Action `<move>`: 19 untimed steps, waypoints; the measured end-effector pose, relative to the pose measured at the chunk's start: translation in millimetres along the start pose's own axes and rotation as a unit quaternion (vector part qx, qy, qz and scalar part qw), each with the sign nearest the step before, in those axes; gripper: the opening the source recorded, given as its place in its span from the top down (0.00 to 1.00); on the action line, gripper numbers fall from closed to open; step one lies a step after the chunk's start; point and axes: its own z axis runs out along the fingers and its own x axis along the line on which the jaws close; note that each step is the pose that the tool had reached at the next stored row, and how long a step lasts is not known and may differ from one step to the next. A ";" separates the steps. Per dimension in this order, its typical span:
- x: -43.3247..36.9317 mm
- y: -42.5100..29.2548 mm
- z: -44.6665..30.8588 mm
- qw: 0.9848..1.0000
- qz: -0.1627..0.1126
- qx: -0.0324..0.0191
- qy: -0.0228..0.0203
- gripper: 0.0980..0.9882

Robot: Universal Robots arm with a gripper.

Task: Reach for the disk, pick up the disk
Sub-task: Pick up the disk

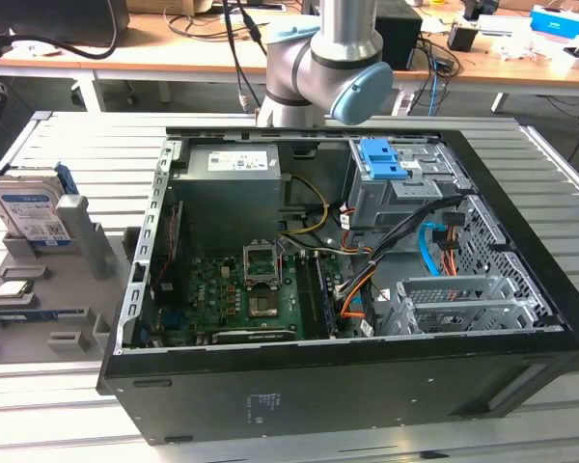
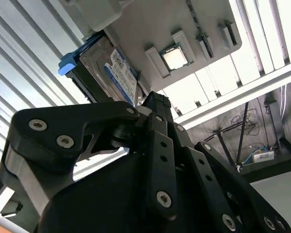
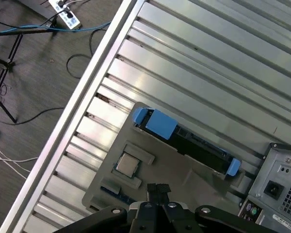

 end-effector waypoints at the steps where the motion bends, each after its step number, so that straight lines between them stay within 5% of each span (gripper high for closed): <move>1: 0.0 0.0 0.0 1.000 -0.004 0.000 0.000 0.99; 12: 0.0 0.0 0.0 0.998 -0.056 0.000 0.002 0.99; 19: 0.0 0.0 0.0 0.996 -0.093 0.000 0.004 0.99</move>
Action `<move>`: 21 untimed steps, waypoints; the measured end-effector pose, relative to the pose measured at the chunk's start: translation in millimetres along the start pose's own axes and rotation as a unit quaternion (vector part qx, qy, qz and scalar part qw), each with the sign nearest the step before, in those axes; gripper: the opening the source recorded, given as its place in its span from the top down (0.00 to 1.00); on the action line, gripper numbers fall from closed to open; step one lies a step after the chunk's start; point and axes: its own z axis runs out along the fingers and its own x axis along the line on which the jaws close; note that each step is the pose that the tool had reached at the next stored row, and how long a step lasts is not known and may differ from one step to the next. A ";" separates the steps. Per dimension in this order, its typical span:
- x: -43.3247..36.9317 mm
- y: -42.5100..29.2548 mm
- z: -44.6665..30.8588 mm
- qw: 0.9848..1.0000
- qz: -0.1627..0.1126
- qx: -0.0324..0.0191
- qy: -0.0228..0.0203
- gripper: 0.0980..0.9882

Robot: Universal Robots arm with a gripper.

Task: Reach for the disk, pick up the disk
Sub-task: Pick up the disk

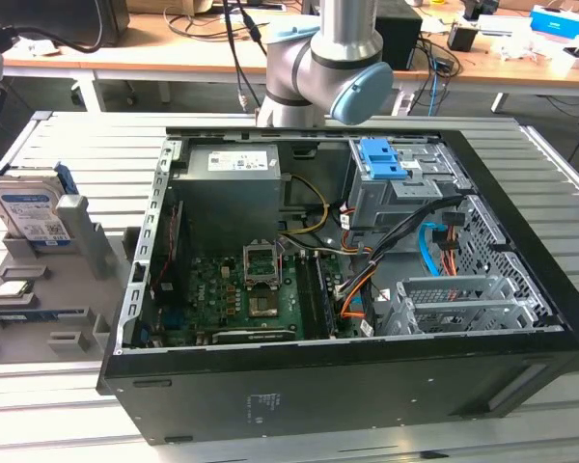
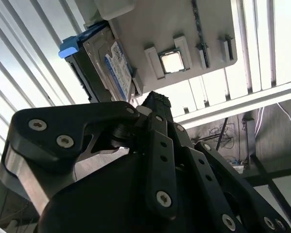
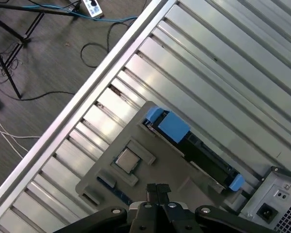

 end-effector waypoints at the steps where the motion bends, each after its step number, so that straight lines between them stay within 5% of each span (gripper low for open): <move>1: 0.0 0.0 0.0 1.000 -0.005 0.000 0.000 0.99; 11: 0.0 0.0 0.0 0.999 -0.050 0.000 0.002 0.99; 21: 0.0 0.0 0.0 0.996 -0.091 0.000 0.003 0.99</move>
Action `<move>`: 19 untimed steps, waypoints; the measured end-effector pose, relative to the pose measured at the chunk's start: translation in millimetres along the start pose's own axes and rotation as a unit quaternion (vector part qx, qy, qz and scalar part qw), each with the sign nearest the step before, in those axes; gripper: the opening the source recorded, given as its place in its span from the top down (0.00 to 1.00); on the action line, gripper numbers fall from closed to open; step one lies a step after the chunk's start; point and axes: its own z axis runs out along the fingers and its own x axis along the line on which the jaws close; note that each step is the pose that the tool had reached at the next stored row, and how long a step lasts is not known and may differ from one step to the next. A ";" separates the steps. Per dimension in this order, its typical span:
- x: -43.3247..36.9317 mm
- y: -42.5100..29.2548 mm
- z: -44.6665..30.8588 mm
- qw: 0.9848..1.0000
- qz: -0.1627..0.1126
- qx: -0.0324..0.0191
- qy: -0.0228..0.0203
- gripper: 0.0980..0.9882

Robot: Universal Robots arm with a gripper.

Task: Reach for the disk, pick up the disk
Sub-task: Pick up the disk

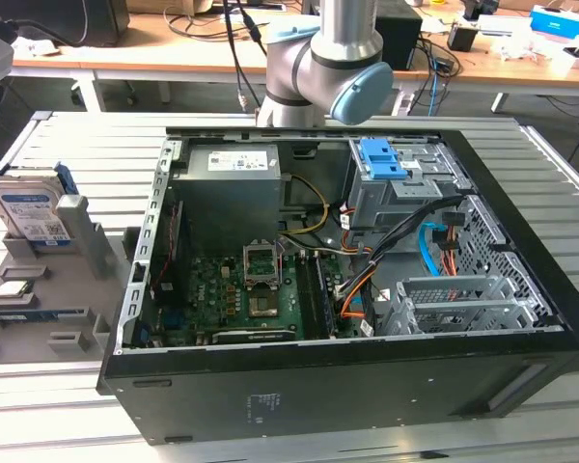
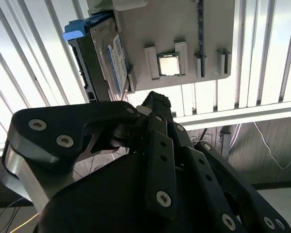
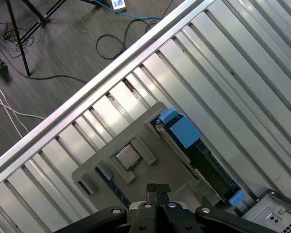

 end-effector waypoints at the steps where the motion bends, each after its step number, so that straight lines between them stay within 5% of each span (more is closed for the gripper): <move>1: 0.0 0.0 -0.1 1.000 -0.003 0.000 0.000 0.99; 19: 0.0 0.0 0.0 0.998 -0.065 0.000 0.002 0.99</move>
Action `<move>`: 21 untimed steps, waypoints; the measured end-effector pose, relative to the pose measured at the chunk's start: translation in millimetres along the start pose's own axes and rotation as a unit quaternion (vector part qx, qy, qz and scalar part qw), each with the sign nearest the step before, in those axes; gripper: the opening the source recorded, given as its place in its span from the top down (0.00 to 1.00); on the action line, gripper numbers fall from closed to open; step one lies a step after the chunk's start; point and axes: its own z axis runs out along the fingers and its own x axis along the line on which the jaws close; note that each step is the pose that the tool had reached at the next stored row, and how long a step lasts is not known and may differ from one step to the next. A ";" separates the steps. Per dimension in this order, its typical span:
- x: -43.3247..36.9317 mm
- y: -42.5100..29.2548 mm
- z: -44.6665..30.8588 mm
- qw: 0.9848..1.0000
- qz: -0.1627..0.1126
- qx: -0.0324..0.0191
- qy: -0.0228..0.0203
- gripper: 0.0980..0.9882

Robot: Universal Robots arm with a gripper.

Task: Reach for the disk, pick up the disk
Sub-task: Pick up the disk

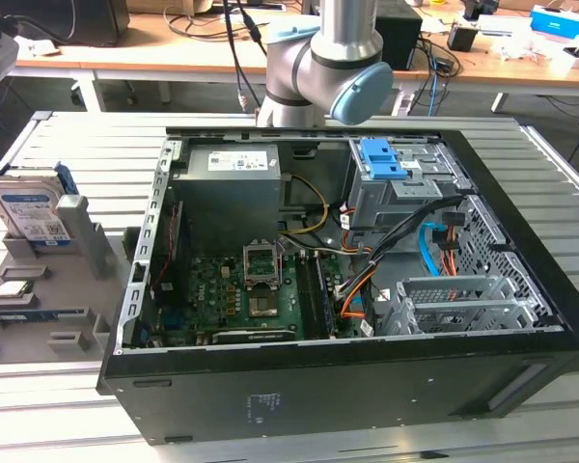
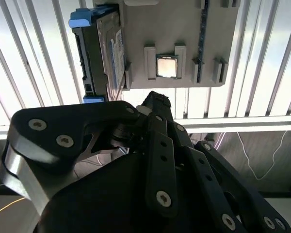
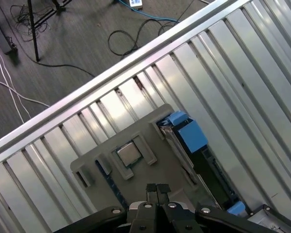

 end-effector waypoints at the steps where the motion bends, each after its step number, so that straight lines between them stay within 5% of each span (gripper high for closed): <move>1: 0.0 0.0 0.0 1.000 -0.002 0.000 0.000 0.99; 7: 0.0 0.0 0.0 1.000 -0.028 0.000 0.001 0.99; 21: 0.0 0.0 0.0 0.996 -0.092 0.000 0.004 0.99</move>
